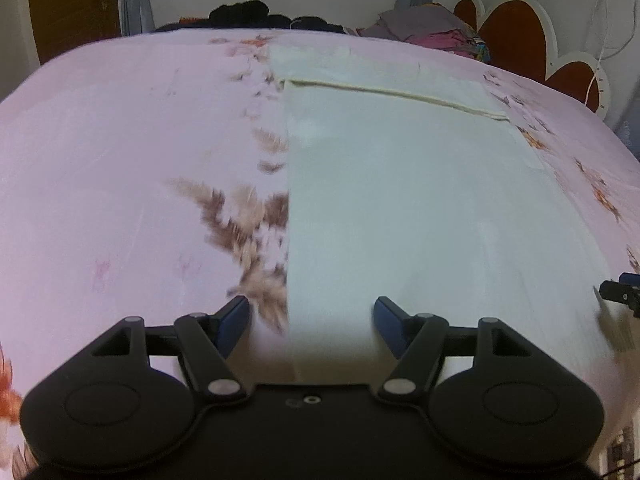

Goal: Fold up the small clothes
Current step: 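Grasp the sweater's folded end with both tools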

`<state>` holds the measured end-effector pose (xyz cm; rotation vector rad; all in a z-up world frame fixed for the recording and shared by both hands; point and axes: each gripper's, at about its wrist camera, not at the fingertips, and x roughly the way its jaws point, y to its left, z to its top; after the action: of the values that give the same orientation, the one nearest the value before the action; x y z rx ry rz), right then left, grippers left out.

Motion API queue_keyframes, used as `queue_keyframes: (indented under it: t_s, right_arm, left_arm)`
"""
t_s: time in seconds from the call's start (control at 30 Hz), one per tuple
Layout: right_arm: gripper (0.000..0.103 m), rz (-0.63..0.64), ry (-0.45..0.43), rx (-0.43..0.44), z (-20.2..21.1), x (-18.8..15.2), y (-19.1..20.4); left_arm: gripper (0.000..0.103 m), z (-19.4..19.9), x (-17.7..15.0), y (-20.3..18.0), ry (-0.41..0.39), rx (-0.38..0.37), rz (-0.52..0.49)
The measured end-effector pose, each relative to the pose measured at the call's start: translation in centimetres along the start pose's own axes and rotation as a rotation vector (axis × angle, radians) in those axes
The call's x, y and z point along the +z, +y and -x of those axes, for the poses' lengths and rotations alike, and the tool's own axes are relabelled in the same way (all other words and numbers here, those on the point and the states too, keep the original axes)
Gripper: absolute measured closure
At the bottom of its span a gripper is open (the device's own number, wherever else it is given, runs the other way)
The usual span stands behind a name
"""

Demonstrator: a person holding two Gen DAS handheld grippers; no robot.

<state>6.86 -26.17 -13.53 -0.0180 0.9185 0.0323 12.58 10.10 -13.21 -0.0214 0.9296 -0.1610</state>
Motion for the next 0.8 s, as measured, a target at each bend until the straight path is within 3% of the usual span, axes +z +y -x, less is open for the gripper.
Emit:
queue_keyframes:
  t_s: [0.5,0.8]
  right_arm:
    - [0.052,-0.092,0.024,-0.037,1.3,-3.1,-1.8]
    - [0.052,-0.143,0.031,-0.009,1.4,-3.7,-2.5]
  left_arm:
    - [0.037,0.8,-3.0,-0.4,0.031,-0.107,0.027]
    - [0.032,0.4,-3.1,-0.9,0.041,-0.116,0.051]
